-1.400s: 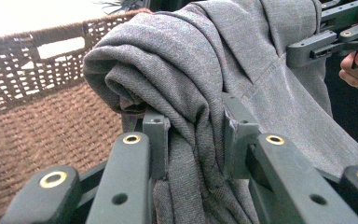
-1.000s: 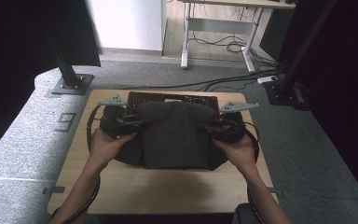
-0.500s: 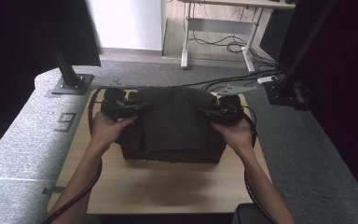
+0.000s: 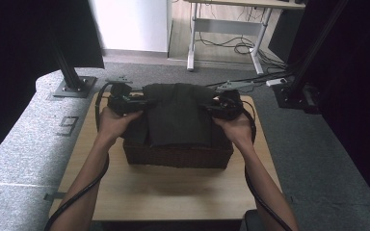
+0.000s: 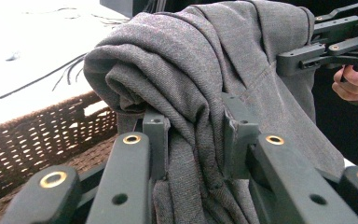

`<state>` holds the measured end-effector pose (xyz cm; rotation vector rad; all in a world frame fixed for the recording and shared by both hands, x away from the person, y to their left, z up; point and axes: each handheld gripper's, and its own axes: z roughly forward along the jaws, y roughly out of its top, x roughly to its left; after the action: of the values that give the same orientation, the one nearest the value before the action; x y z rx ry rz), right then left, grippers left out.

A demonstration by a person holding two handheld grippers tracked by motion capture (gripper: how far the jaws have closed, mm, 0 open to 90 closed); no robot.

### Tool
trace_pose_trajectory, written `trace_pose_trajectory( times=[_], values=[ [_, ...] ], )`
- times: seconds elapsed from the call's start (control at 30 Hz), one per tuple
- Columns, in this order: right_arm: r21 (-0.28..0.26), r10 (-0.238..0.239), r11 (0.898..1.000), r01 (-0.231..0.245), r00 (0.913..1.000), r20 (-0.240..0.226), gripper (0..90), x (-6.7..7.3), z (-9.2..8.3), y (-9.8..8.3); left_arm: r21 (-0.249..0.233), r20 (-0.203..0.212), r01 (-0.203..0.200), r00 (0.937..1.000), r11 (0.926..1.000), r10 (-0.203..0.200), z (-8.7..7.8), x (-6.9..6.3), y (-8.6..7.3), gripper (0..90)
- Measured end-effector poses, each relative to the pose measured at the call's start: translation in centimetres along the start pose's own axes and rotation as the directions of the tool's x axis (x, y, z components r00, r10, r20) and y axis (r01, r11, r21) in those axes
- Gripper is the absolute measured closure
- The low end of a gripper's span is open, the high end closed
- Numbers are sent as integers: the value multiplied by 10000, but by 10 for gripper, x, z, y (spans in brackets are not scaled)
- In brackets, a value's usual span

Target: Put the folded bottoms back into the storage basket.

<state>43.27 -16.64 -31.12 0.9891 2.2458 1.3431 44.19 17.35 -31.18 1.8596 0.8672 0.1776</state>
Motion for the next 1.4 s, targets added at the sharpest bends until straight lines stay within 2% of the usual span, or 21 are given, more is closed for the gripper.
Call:
trace_pose_trajectory(
  times=[0.27, 0.5, 0.7, 1.0, 1.2, 1.4],
  values=[
    [247, -10, 9997, 6, 9999, 147, 669, -11, 26, -3, 96, -53, 172, 9998, 9998, -172, 16, 22, -5, 675],
    [440, 165, 9989, -175, 9996, 224, 670, -19, 46, -11, 326, -175, 298, 9994, 9990, -293, 31, 38, -14, 675],
    [716, 364, 9967, -382, 9990, 258, 669, -25, 65, -23, 584, -313, 476, 9985, 9972, -458, 43, 50, -24, 675],
    [990, 689, 9926, -702, 9975, 160, 669, -27, 91, -42, 981, -608, 782, 9955, 9921, -725, 52, 63, -39, 674],
    [1191, 948, 9882, -965, 9953, 198, 669, -34, 100, -55, 1236, -671, 855, 9947, 9886, -777, 67, 68, -43, 674],
    [1346, 1254, 9823, -1302, 9911, 436, 669, -46, 99, -67, 1401, -559, 1014, 9940, 9849, -944, 89, 70, -47, 674]
  ],
)
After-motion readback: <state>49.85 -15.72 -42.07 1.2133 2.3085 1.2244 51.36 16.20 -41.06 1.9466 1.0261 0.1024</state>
